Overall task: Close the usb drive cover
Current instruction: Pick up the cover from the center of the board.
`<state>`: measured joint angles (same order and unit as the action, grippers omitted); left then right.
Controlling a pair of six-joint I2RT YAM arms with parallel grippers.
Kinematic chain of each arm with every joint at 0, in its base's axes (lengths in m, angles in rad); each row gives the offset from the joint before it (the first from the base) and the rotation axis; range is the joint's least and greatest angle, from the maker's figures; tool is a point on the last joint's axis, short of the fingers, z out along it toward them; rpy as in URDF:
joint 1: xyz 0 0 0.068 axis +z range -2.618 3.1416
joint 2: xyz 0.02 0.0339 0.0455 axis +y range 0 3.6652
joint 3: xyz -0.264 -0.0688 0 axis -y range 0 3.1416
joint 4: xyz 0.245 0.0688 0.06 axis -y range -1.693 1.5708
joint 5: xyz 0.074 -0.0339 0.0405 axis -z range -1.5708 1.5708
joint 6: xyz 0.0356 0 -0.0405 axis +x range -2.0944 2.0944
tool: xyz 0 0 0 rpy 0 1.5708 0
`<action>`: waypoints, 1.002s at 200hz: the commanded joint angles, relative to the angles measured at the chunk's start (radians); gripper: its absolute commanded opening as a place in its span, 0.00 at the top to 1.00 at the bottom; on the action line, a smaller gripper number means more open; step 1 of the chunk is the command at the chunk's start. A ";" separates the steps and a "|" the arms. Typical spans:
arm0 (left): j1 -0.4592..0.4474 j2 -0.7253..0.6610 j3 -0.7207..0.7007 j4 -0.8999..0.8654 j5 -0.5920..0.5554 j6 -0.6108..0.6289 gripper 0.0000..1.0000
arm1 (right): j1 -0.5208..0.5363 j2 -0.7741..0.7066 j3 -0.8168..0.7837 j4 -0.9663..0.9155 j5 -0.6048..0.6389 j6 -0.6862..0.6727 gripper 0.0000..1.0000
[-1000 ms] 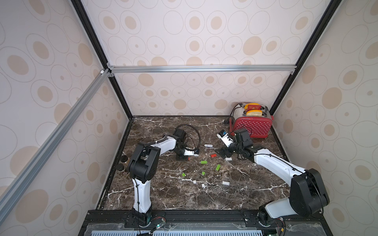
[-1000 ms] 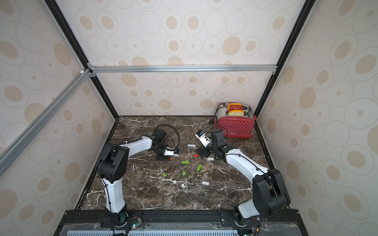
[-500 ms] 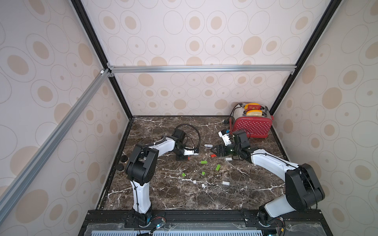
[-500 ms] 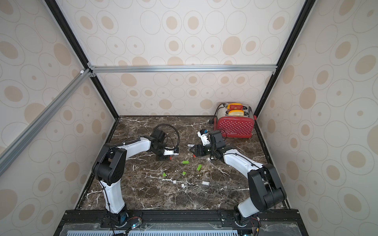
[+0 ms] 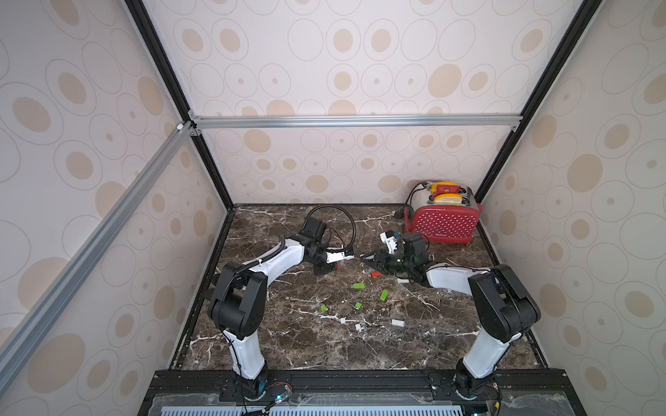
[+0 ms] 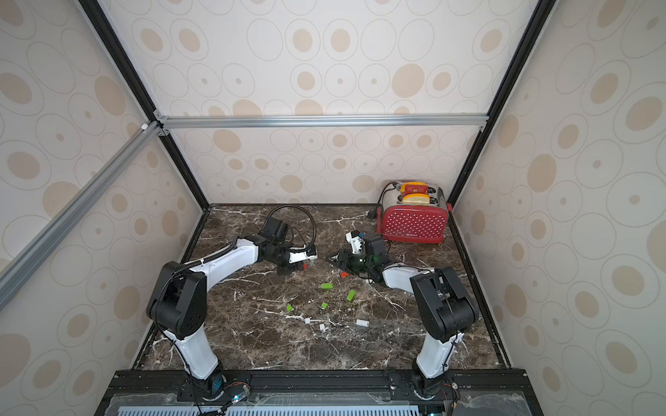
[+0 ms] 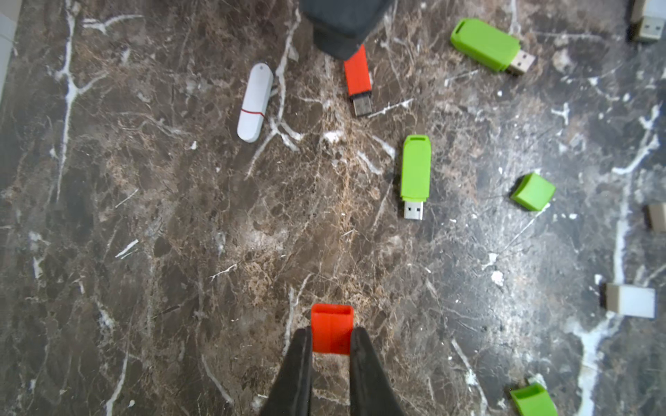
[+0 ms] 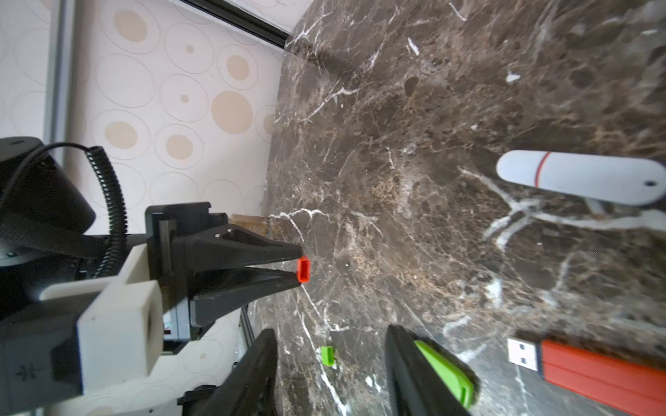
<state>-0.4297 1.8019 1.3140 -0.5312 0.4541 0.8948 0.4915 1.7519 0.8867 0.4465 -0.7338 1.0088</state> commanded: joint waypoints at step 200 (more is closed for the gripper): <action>-0.093 -0.020 0.136 0.030 0.034 -0.195 0.82 | 0.064 0.085 0.007 0.311 -0.041 0.265 0.65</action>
<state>-0.5060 1.8008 1.4220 -0.4946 0.4706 0.6842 0.5446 1.8259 0.8867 0.7258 -0.7624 1.2610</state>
